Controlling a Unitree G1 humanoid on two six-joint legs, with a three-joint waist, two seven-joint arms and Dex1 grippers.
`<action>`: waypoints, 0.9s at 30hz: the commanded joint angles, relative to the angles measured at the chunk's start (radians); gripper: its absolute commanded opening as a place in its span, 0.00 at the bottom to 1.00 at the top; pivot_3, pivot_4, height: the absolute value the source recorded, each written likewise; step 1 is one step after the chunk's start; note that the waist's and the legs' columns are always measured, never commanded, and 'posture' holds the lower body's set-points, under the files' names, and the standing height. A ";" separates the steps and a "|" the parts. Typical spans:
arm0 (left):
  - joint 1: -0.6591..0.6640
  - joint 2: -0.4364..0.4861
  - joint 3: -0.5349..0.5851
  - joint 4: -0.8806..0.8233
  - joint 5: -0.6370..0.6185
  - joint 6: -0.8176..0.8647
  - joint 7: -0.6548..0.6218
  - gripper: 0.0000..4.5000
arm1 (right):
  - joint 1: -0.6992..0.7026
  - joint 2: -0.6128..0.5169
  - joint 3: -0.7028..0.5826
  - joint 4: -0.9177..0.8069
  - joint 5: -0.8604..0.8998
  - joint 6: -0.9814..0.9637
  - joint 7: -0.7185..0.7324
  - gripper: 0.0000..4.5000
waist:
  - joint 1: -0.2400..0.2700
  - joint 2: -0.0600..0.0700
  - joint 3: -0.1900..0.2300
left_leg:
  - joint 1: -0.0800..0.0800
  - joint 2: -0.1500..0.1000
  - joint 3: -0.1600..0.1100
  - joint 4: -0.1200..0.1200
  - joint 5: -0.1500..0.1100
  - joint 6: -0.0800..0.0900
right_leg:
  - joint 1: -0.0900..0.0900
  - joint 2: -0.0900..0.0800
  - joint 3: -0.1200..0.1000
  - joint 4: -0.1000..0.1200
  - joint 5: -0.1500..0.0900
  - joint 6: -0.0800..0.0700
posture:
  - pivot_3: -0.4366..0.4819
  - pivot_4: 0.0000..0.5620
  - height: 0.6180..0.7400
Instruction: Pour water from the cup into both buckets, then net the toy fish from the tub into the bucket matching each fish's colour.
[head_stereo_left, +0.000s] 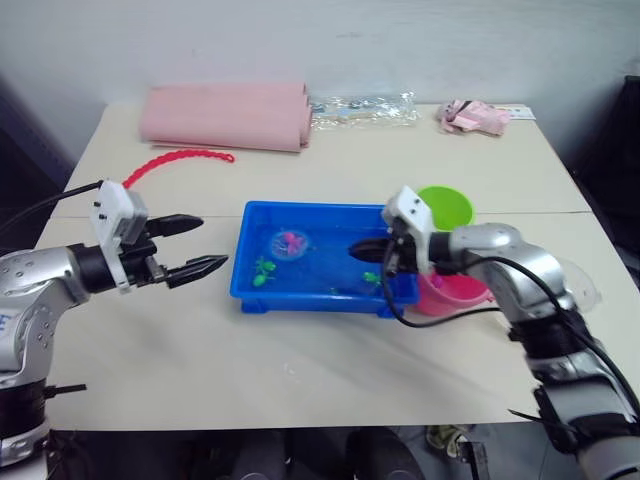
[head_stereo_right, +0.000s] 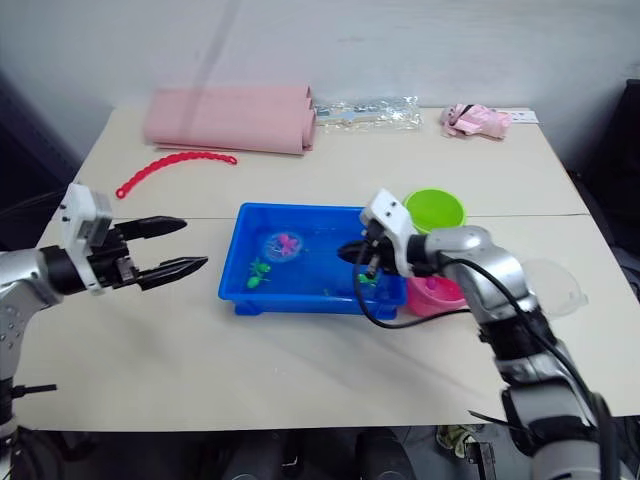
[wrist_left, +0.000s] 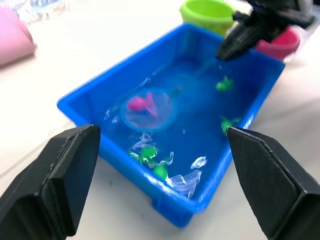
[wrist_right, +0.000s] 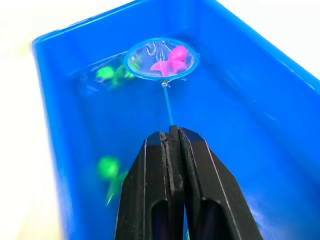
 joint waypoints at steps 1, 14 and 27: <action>-0.085 -0.015 -0.042 0.039 -0.044 0.011 -0.019 0.98 | 0.092 -0.085 -0.141 -0.193 0.064 0.004 0.018 0.00 | 0.004 0.000 0.000 | -0.001 0.000 0.000 0.000 0.000 0.000 | 0.000 0.000 0.000 -0.002 0.000 0.000 | 0.48 0.27 1.00; -0.416 -0.200 -0.392 0.257 0.029 -0.134 -0.248 0.98 | 0.479 -0.245 -0.794 -0.578 0.270 0.256 -0.079 0.00 | 0.040 0.000 0.000 | -0.002 -0.002 0.003 0.000 -0.001 0.001 | 0.002 0.001 0.002 -0.006 0.000 0.000 | 0.48 0.27 1.00; -0.546 -0.324 -0.497 0.458 0.114 -0.290 -0.421 0.98 | 0.980 -0.242 -1.241 -0.719 0.102 -0.005 0.063 0.00 | 0.039 0.001 -0.001 | -0.001 -0.001 0.004 0.000 0.000 0.001 | 0.003 0.003 0.004 -0.006 0.000 0.000 | 0.48 0.27 1.00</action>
